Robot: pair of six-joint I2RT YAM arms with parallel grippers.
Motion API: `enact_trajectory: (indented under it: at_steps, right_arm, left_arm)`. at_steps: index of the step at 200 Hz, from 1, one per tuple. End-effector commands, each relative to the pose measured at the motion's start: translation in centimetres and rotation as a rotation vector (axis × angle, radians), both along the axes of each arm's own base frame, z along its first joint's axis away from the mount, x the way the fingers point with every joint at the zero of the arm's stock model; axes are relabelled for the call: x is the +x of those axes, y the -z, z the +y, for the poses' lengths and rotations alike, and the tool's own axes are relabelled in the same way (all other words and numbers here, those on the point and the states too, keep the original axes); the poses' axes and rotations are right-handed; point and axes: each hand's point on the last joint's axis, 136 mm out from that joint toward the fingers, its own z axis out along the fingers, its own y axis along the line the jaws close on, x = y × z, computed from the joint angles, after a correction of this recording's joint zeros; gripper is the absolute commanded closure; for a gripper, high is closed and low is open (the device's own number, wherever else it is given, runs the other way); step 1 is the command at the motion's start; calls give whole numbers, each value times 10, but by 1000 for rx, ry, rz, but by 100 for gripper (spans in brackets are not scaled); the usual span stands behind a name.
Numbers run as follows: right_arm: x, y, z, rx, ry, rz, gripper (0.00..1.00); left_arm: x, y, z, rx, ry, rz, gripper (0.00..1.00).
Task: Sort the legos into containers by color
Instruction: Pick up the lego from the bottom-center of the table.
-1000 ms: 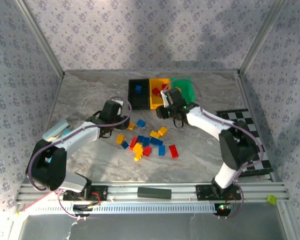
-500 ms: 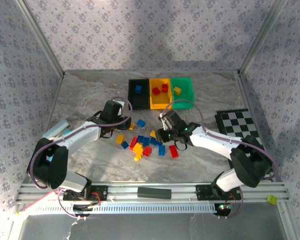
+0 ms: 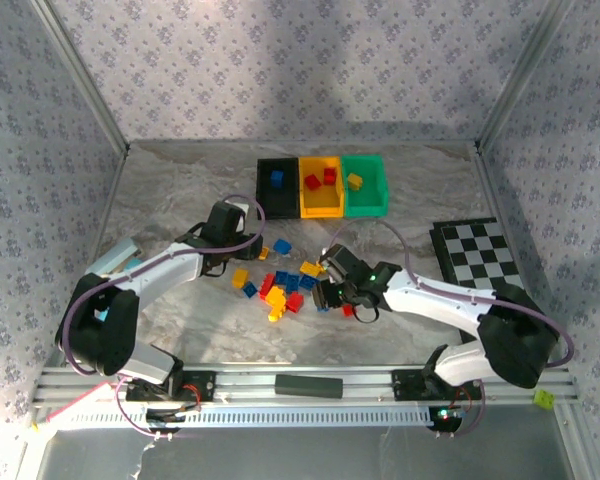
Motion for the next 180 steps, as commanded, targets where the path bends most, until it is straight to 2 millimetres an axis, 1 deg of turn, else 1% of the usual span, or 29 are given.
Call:
enact_trajectory:
  at_steps: [1,13,31,51,59,84,114,132,151,180]
  right_arm:
    - [-4,8,-7,-23,70,27,49]
    - [-2,10,-7,-39,79,25,47]
    - [0,14,-6,-62,87,33,46]
    - [3,14,2,-47,80,32,45]
    - [4,14,5,-42,83,35,43]
    - [7,19,10,-63,74,43,44]
    - [7,26,18,-76,60,64,44]
    - [8,30,23,-89,50,70,44]
    - [7,34,24,-111,46,84,44]
    - [4,39,21,-183,38,80,44]
  left_arm:
    - [3,-8,3,-12,-26,-30,28]
    - [4,-8,3,-14,-26,-31,28]
    - [3,-9,3,-15,-26,-32,28]
    - [3,-10,2,-21,-25,-32,28]
    - [3,-10,2,-23,-26,-31,27]
    - [2,-10,1,-27,-24,-24,28]
    - [2,-13,5,-23,-37,-37,28]
    - [1,-13,3,-28,-30,-34,28]
    - [1,-14,4,-25,-35,-37,28]
    - [1,-16,5,-25,-34,-43,28]
